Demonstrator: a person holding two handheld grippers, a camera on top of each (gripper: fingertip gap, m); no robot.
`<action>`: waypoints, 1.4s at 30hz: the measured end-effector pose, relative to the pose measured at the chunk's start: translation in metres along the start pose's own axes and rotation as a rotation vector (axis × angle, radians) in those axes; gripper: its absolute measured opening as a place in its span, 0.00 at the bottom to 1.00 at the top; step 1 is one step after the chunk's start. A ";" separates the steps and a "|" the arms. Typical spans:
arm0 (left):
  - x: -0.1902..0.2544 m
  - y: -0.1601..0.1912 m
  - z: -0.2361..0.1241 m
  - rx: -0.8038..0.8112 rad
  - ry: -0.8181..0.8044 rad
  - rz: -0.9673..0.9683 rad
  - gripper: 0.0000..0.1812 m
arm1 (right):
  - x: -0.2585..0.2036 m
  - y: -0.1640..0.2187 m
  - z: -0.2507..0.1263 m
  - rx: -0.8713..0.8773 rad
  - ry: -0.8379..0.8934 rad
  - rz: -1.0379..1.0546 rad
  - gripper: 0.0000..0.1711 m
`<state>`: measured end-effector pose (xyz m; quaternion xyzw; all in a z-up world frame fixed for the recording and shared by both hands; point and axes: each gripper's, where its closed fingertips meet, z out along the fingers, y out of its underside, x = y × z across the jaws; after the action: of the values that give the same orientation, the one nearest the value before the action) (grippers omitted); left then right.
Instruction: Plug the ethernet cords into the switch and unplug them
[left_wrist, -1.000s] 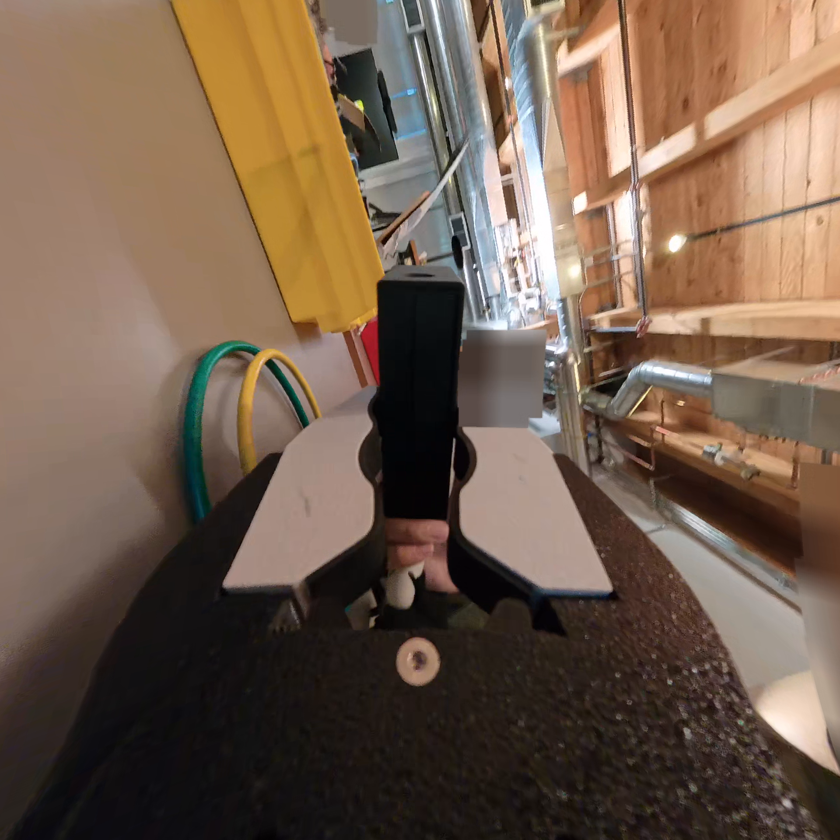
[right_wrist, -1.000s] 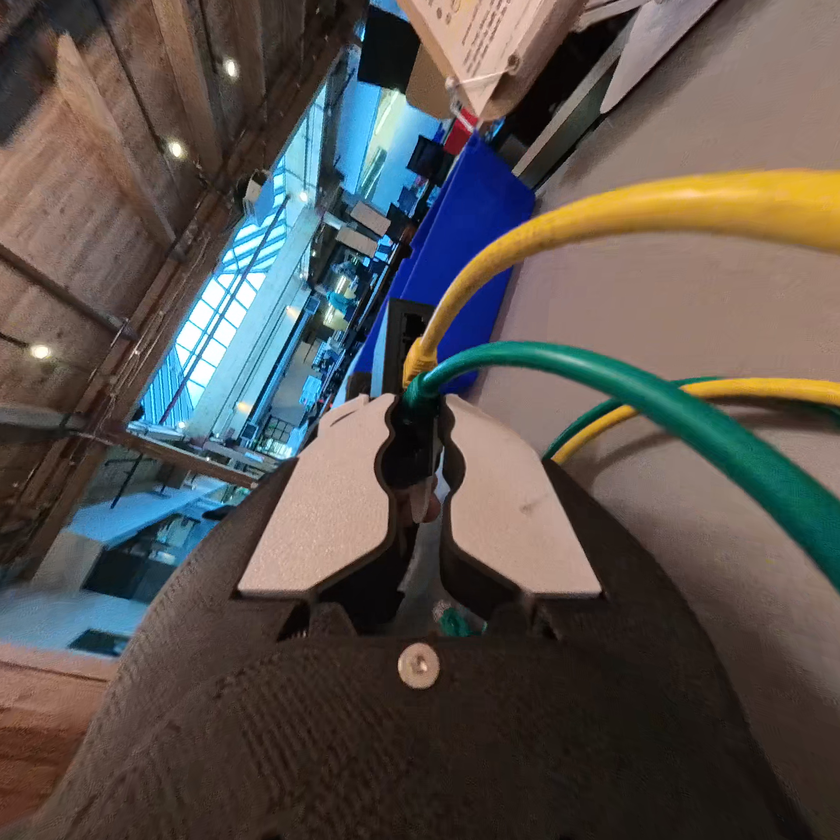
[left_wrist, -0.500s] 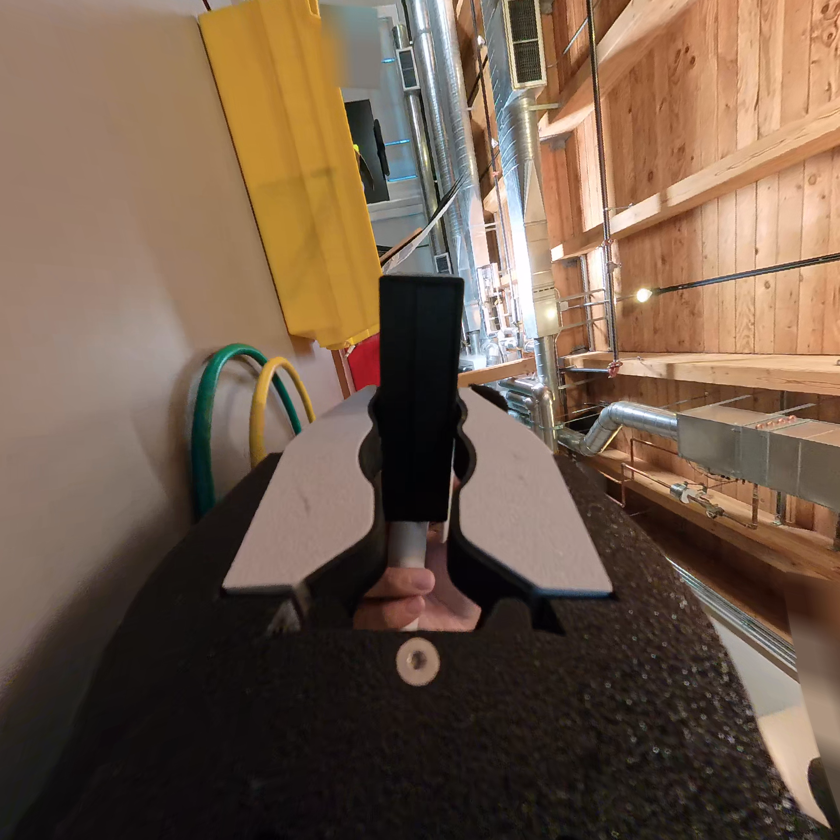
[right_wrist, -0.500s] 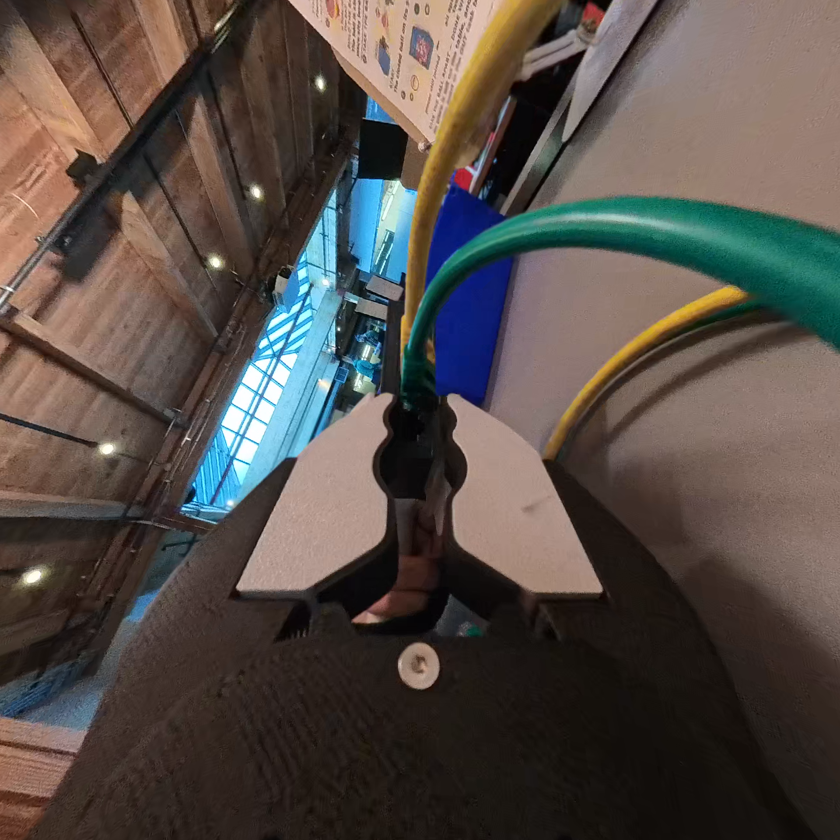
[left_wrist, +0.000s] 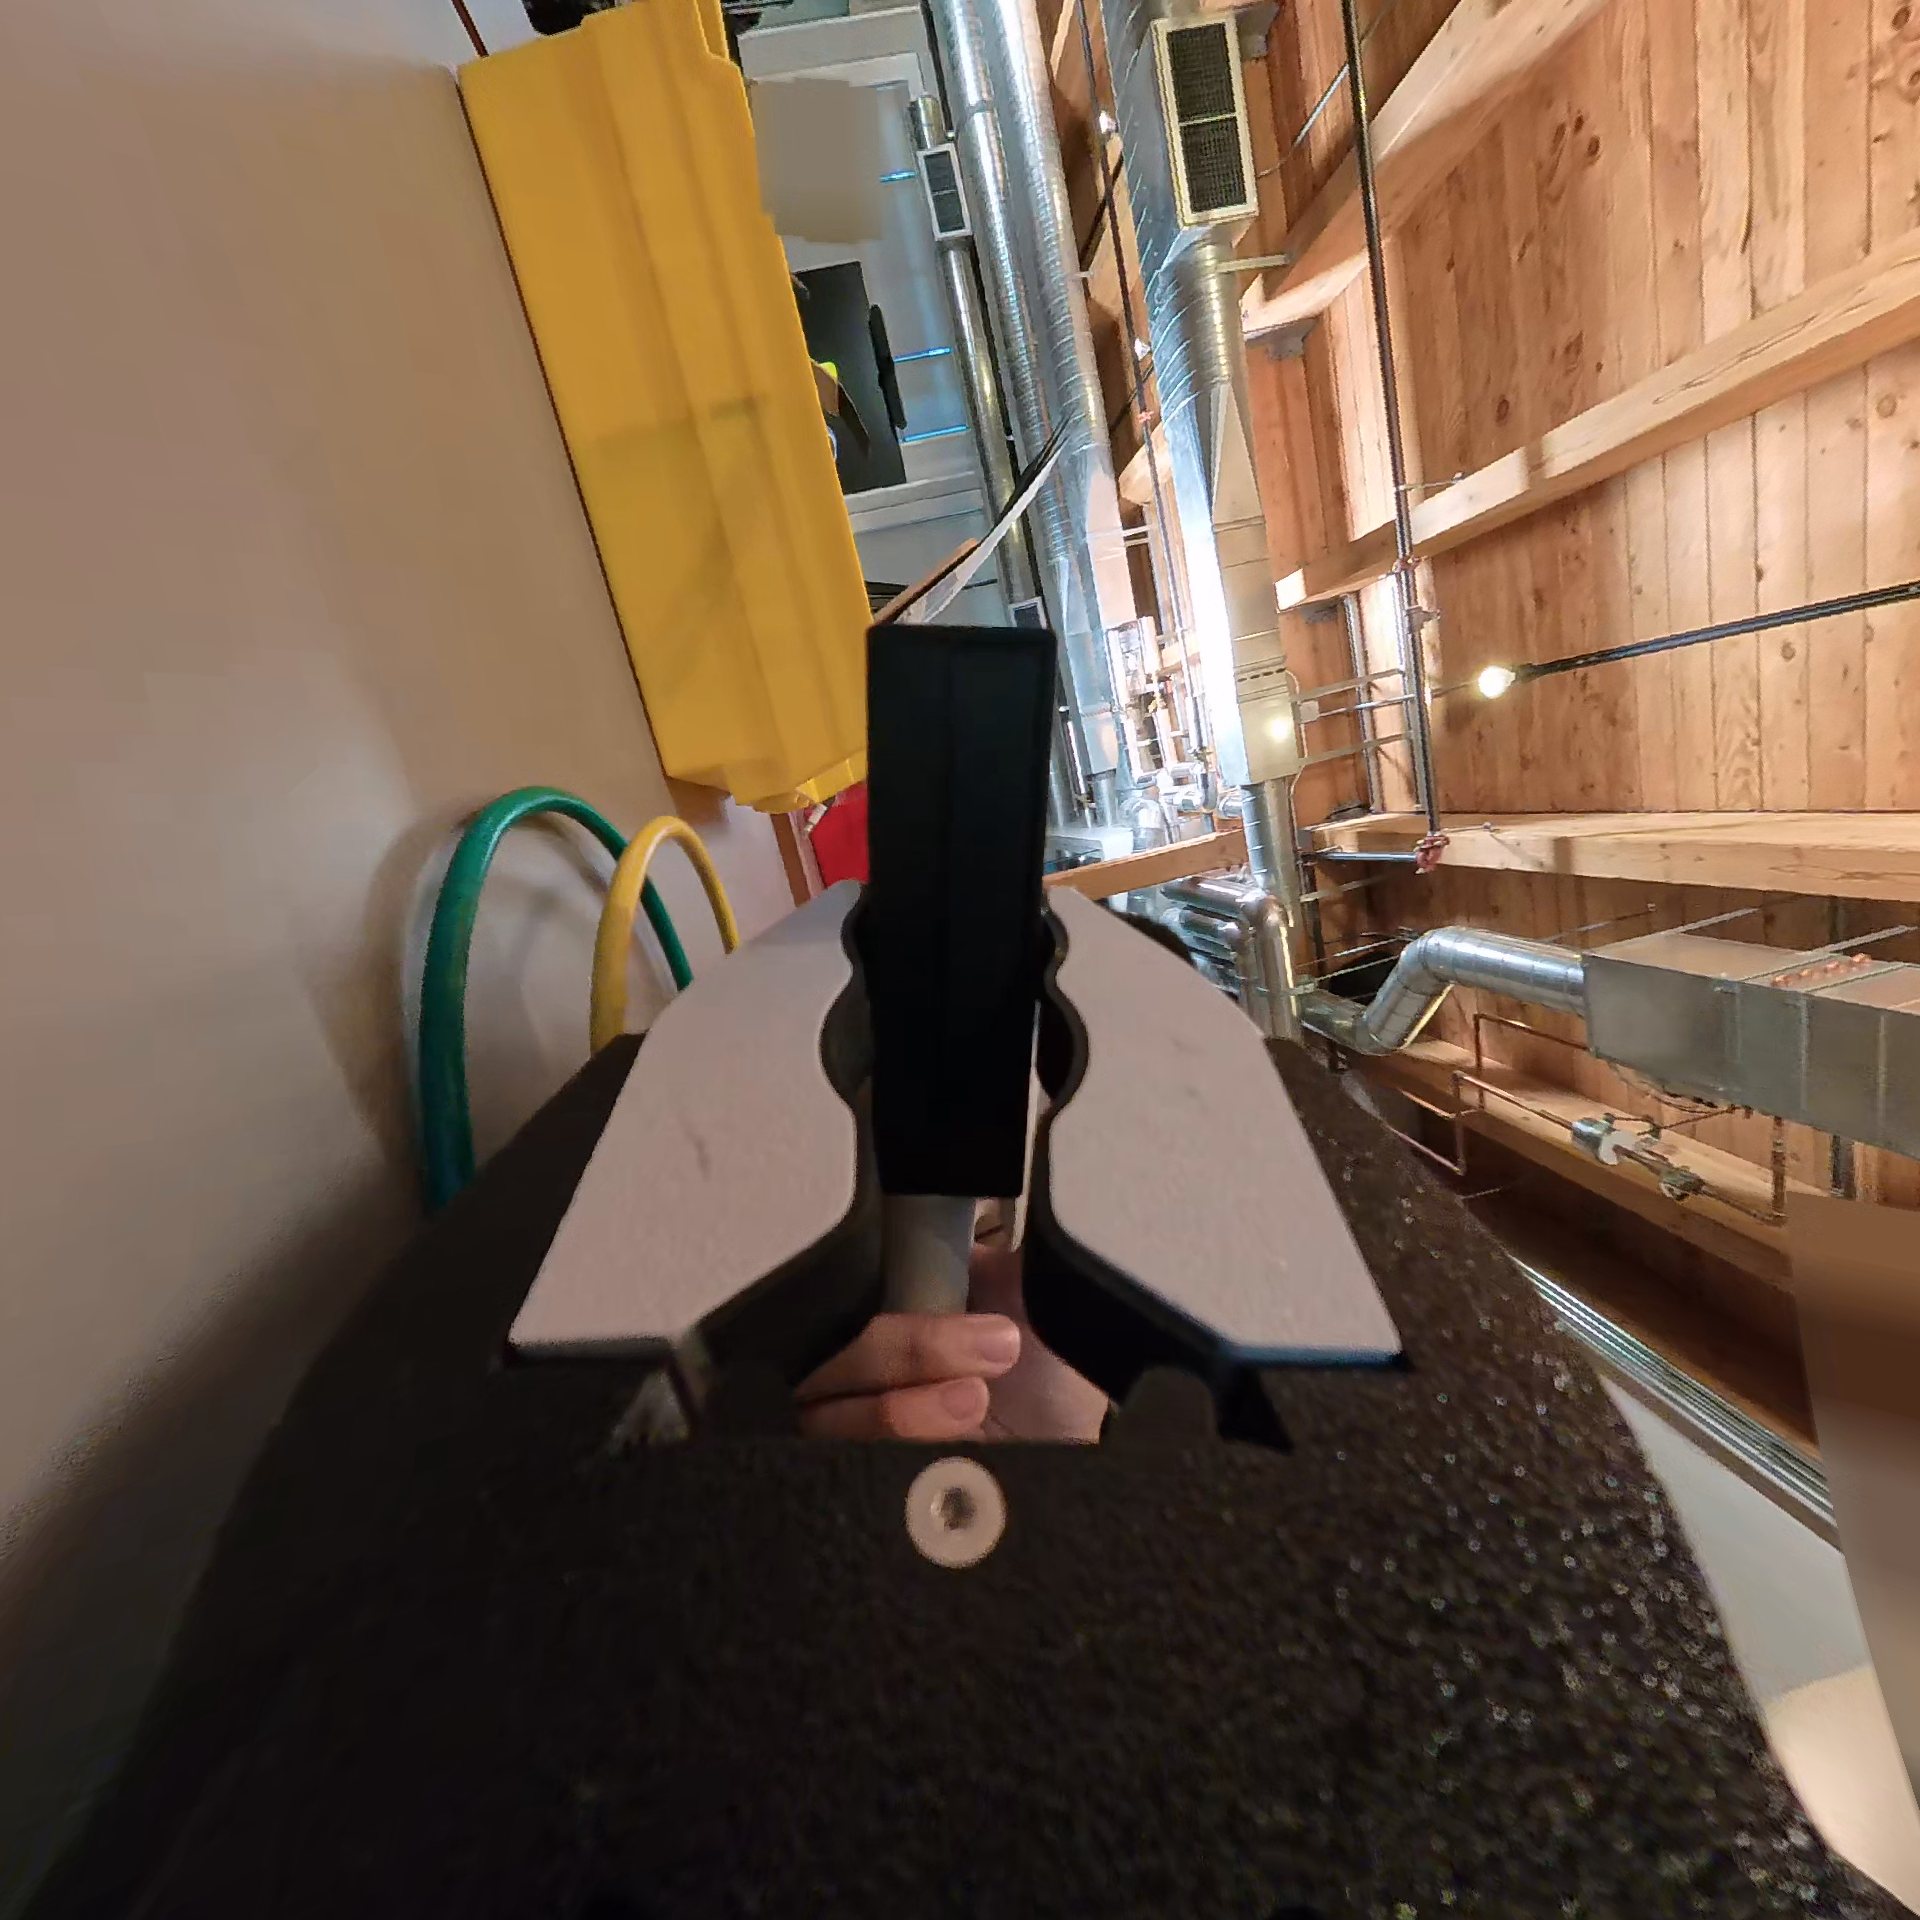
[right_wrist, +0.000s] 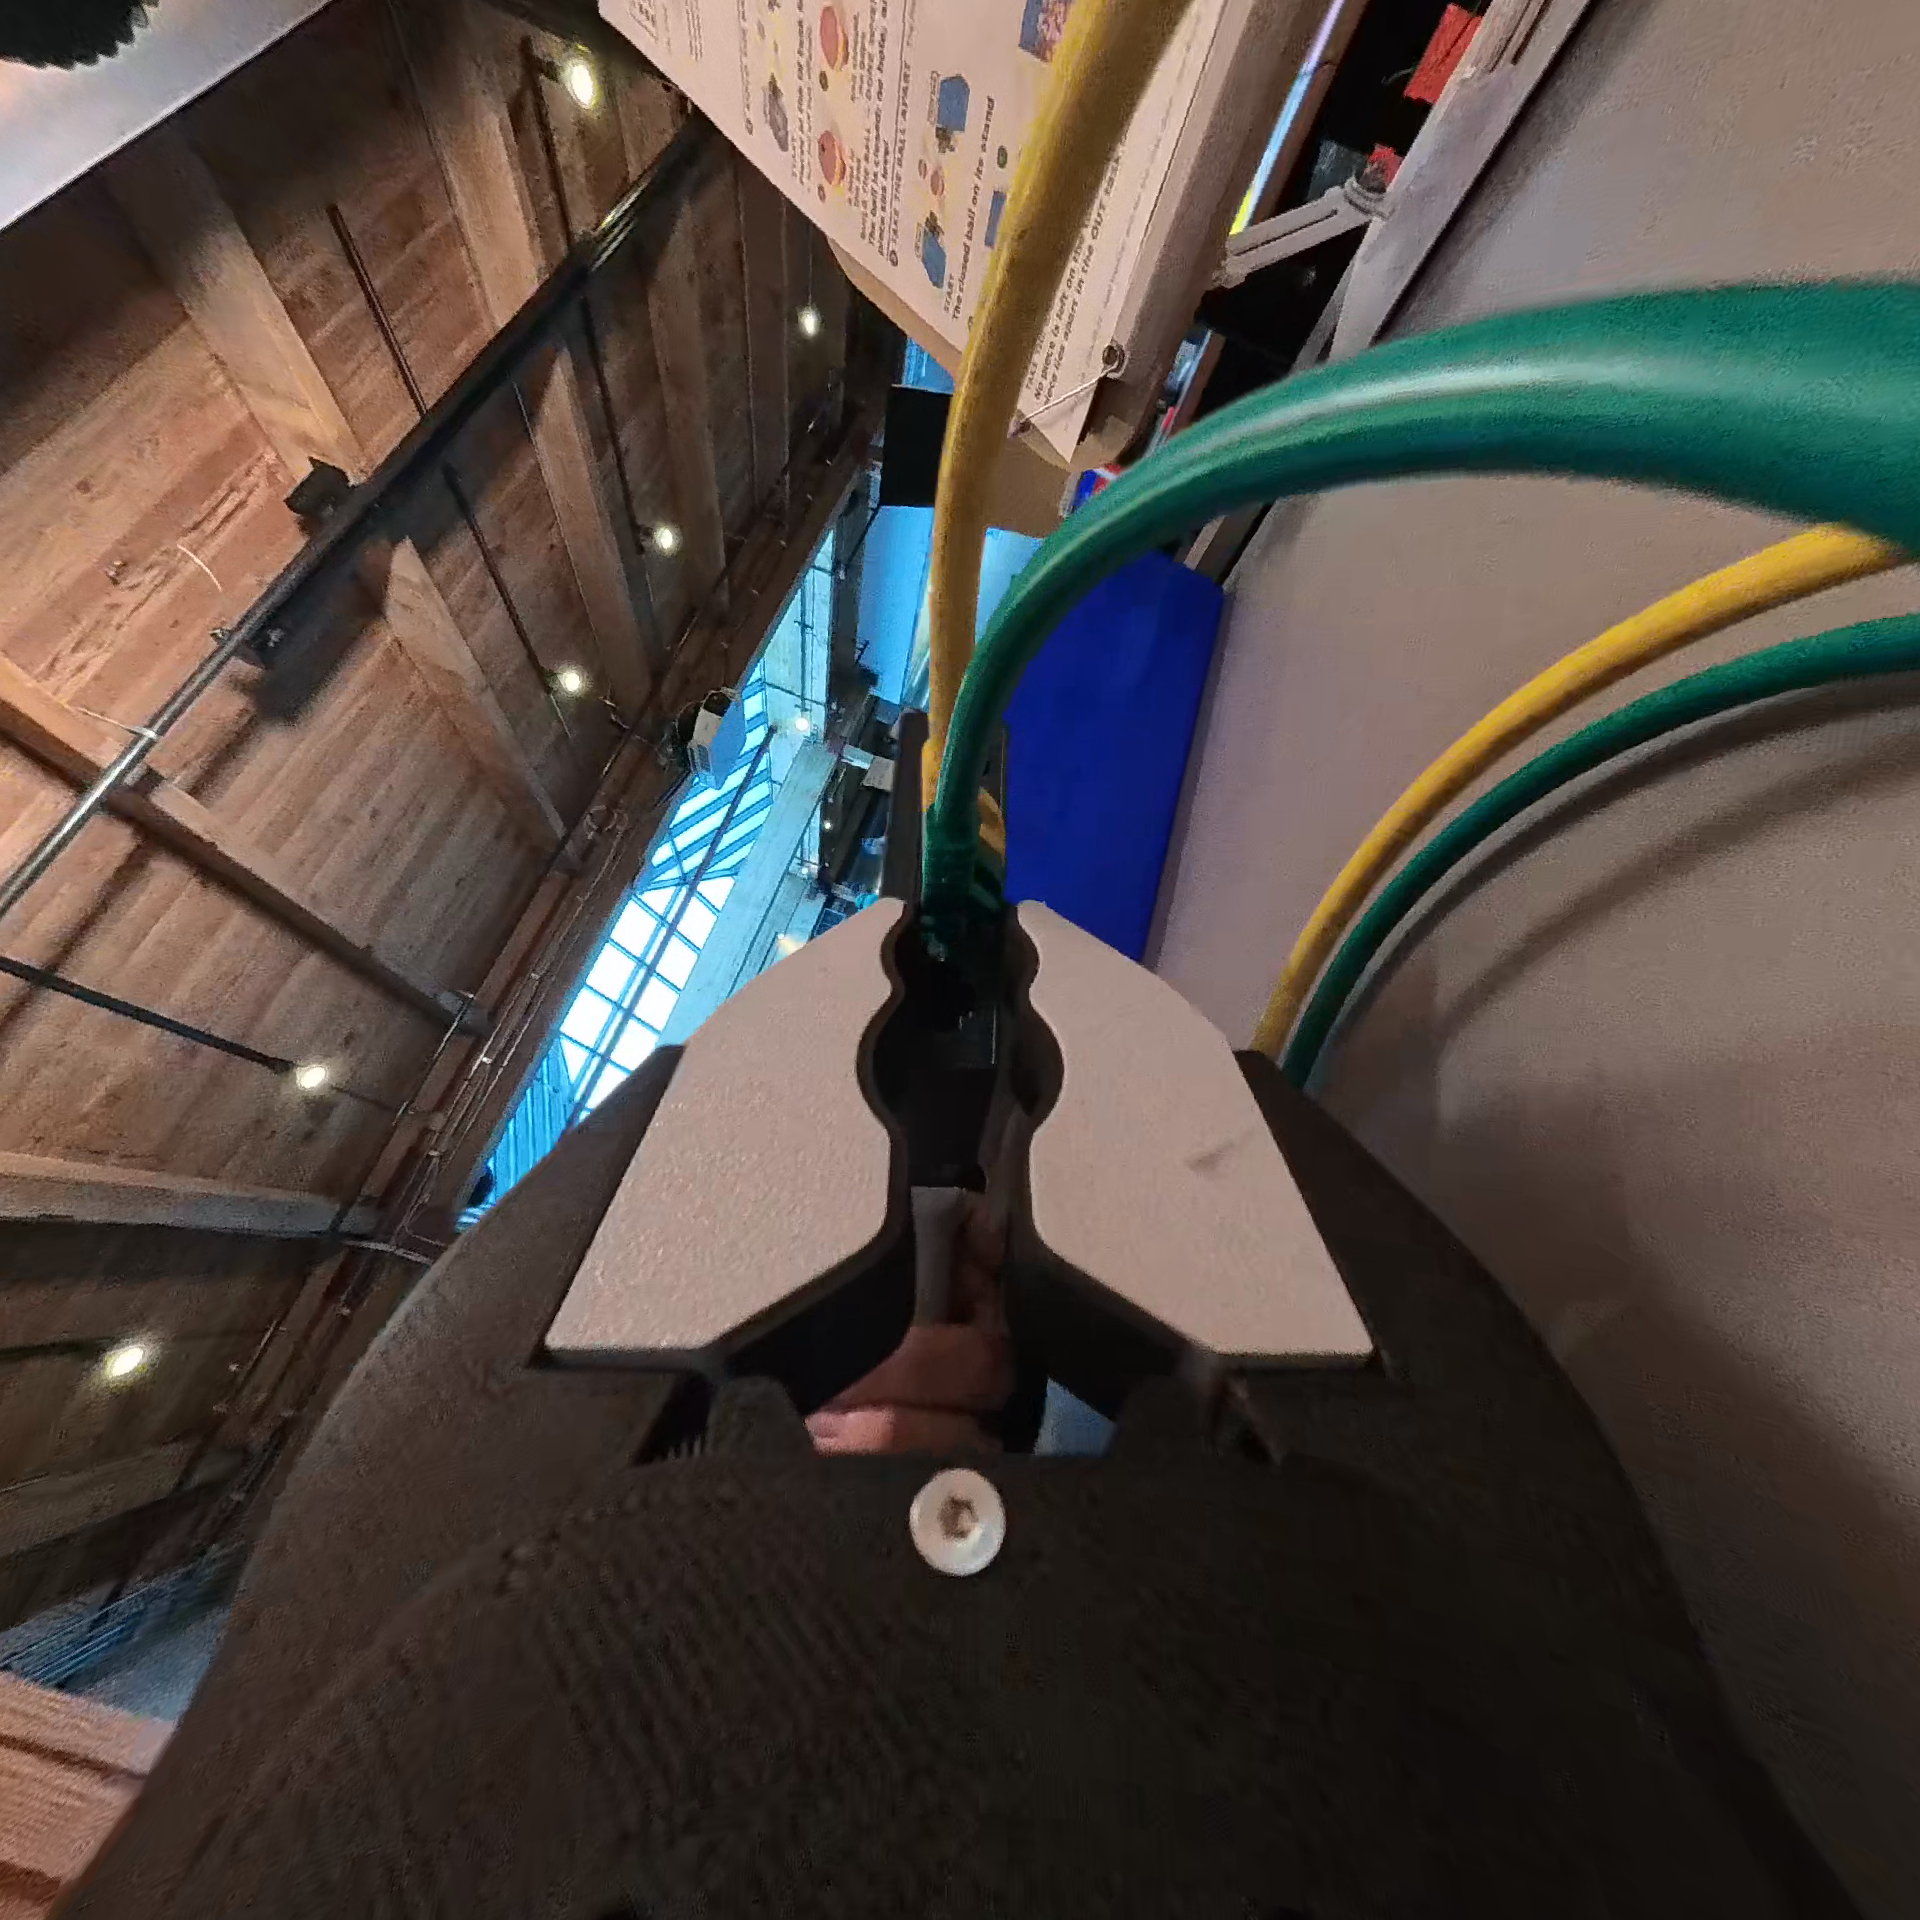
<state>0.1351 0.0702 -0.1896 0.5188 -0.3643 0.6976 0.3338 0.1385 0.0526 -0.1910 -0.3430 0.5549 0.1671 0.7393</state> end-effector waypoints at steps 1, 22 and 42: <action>0.000 -0.001 0.000 0.003 -0.005 0.013 0.15 | 0.000 0.001 0.000 -0.007 -0.006 0.008 0.08; 0.001 0.013 0.008 -0.024 0.029 0.099 0.15 | -0.001 -0.014 0.003 -0.080 -0.005 -0.070 0.08; -0.005 0.010 0.004 -0.032 0.001 0.054 0.15 | 0.004 -0.008 0.002 -0.031 -0.004 0.025 0.05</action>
<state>0.1302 0.0616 -0.1957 0.5030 -0.3893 0.7007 0.3232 0.1462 0.0474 -0.1920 -0.3473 0.5551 0.1856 0.7327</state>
